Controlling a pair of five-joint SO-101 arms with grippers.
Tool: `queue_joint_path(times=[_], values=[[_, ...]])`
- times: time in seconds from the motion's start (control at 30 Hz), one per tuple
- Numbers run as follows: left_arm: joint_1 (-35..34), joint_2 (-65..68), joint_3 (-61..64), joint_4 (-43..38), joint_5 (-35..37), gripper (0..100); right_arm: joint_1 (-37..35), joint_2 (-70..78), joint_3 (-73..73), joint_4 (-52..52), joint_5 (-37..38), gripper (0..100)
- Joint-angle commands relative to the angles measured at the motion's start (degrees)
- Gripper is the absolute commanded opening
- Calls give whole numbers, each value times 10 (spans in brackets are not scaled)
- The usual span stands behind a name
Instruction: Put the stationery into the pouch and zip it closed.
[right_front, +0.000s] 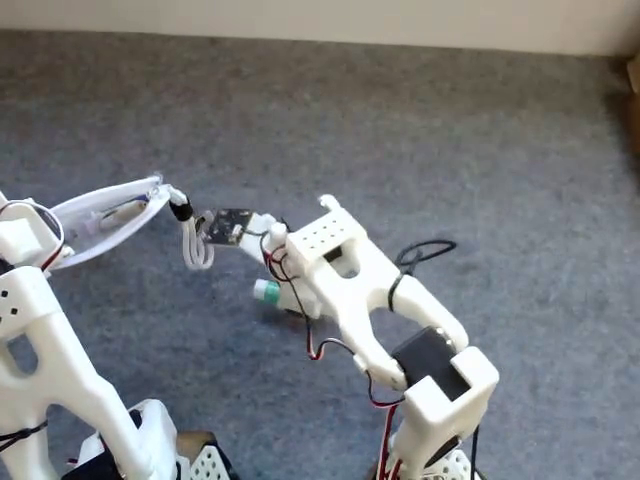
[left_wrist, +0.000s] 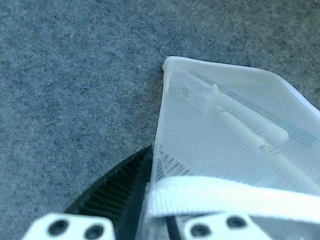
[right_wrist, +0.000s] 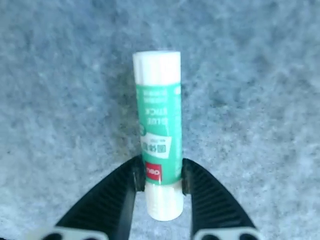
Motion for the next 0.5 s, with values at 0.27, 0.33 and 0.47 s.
queue_joint_path(times=[0.27, 0.33, 0.47], values=[[-6, -12, -22, -4, 6, 7, 6, -12, -37, 15, -32, 206], [-6, -12, -22, -4, 6, 7, 0, -12, -37, 12, -32, 205], [-6, -12, -22, -4, 6, 7, -31, -11, -36, 0, -33, 205]])
